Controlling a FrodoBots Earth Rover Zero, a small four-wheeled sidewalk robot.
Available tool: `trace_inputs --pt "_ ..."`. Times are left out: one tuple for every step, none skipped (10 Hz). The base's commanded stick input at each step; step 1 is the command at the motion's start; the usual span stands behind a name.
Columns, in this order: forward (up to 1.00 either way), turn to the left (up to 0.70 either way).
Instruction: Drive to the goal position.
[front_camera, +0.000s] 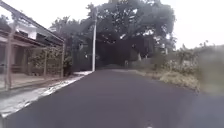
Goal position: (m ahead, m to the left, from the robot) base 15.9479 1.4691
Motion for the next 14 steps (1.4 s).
trace_inputs --pt "0.5 -0.42" --pt "0.5 -0.16" --pt "0.5 0.0" --pt "0.5 0.0" --pt "0.5 0.0" --pt "0.5 0.0" --pt "0.5 0.0" --pt "0.5 0.0" --pt "0.5 0.0" --pt "0.5 0.0" --pt "0.5 0.0" --pt "0.5 0.0" --pt "0.5 0.0" --pt "0.5 0.0"
